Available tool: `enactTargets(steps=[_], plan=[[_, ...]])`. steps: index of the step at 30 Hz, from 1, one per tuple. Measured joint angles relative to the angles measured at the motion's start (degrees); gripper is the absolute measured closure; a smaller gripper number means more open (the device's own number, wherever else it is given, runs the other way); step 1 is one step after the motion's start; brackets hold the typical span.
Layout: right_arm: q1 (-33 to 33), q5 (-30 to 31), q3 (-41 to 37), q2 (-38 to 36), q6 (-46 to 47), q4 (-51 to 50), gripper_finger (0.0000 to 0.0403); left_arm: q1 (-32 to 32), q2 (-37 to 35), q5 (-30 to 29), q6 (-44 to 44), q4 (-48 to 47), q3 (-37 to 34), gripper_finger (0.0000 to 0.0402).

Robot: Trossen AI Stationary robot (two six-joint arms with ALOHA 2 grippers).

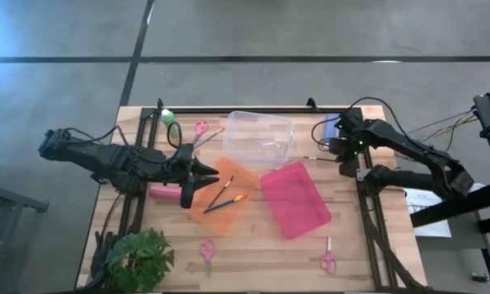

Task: Pick & Place Paint Supplies
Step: Put the black brow brush into the orange bin

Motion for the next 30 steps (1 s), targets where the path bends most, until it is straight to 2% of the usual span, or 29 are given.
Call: enactTargets(steps=[8,17,24,30], plan=[[0.0,-0.1,2.5,-8.0,3.8,-2.3,0.0395,0.1,0.0,-3.7,3.2,0.6,0.0,0.0281],[1.6,-2.2,14.9,-8.8,8.7,-3.6,0.0395,0.6,0.0,-6.7,3.8,0.9,0.0,0.0281],[10.2,-3.0,23.8,-7.8,15.2,-5.1,0.0395,0.6,0.0,-8.2,3.8,0.8,0.0,0.0281],[21.6,-1.9,28.2,-1.8,28.2,-2.5,0.0395,0.6,0.0,-10.4,3.8,0.2,0.0,0.0281]])
